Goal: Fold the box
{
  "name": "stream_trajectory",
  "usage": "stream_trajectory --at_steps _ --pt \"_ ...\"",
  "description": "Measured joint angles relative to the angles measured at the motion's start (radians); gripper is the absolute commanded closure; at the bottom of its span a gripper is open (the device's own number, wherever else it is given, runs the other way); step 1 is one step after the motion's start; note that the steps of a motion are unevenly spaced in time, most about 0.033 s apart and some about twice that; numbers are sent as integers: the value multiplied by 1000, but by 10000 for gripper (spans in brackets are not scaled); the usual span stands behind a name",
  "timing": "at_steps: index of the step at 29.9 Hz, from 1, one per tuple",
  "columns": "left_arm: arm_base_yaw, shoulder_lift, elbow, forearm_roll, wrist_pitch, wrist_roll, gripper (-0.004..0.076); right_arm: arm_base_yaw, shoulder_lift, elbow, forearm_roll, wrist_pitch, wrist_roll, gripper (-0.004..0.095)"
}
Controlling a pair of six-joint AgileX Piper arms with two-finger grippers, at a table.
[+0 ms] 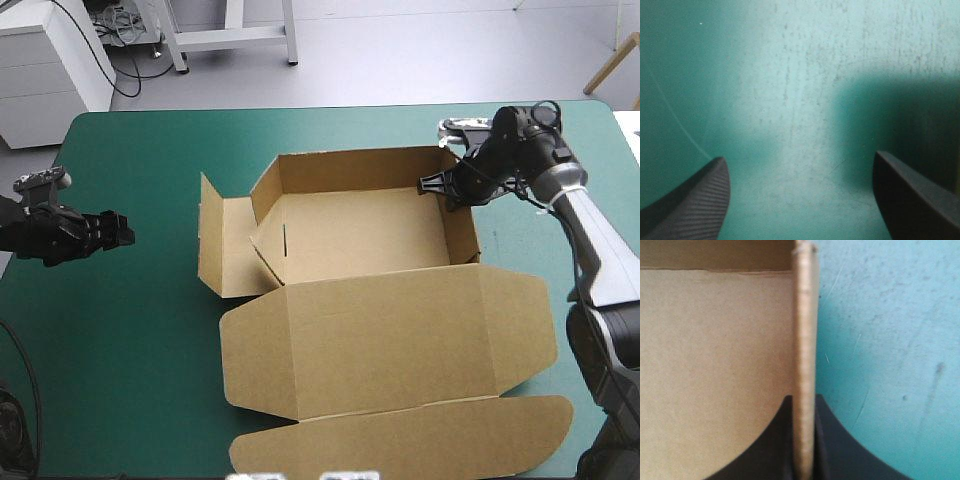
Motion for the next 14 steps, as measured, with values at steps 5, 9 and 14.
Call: stream_trajectory --at_steps 5,9,14 --pt "0 10 0 -79 1 17 160 -43 -119 -2 20 18 -20 927" --pt "0 10 0 -211 1 72 160 -76 -212 -2 80 26 -47 927" --pt "0 10 0 -394 20 160 160 -95 -294 -7 135 36 -76 927"
